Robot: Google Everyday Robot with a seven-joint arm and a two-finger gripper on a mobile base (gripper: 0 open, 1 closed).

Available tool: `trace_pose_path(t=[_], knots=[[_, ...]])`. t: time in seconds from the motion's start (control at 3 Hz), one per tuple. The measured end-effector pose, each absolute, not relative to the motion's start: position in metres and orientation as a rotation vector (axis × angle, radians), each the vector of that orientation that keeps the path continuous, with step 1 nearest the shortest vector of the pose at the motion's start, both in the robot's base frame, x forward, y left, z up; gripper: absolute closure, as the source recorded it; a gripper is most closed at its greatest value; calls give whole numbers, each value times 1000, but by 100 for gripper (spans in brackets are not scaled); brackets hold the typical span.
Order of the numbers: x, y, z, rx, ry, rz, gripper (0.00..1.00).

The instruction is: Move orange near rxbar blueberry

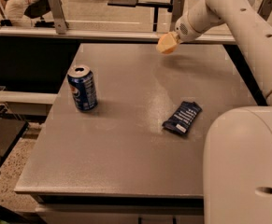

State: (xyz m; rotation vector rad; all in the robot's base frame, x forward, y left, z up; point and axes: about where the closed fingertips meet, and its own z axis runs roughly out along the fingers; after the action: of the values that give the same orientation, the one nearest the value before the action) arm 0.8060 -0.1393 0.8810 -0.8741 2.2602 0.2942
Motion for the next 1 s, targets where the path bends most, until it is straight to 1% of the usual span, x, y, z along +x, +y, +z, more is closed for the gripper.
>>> trace_pose_path(t=[0.33, 0.67, 1.0], knots=[[770, -136, 910, -897, 2191, 327, 100], [721, -121, 926, -943, 2130, 371, 100], [673, -104, 907, -996, 2131, 427, 100]])
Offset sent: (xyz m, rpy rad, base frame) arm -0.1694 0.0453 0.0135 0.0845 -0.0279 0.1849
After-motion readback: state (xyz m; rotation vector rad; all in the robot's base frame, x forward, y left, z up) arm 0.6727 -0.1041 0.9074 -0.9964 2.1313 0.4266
